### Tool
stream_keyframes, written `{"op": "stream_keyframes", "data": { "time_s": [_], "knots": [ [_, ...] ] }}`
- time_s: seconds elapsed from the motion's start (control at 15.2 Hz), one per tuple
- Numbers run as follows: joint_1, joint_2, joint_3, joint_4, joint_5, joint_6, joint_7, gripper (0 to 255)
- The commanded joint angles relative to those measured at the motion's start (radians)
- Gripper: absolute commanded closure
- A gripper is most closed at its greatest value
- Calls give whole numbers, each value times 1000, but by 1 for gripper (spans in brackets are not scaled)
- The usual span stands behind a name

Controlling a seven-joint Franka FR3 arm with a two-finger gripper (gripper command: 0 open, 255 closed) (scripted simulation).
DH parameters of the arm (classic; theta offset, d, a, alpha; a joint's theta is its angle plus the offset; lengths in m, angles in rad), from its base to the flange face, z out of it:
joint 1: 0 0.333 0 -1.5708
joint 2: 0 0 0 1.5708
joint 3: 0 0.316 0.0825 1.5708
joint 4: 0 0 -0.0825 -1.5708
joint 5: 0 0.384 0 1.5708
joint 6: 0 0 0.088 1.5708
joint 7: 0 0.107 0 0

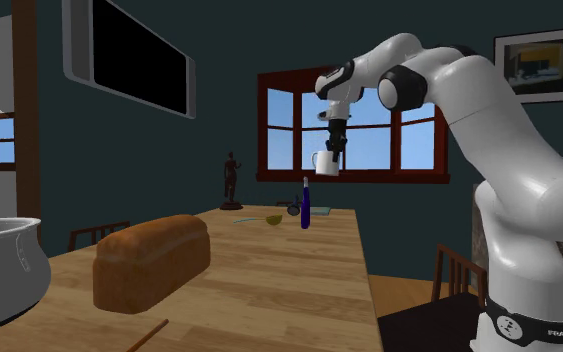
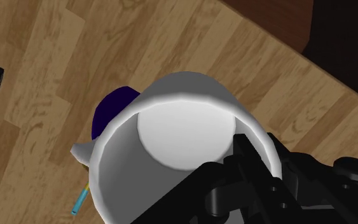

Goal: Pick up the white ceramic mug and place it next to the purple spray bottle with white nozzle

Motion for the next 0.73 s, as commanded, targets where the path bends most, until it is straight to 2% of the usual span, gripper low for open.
{"op": "stream_keyframes", "data": {
  "time_s": [0.0, 0.66],
  "knots": [
    [24, -8, -7, -43, -7, 35, -1, 255],
    [89, -20, -18, -206, -13, 176, -21, 255]
  ]
}}
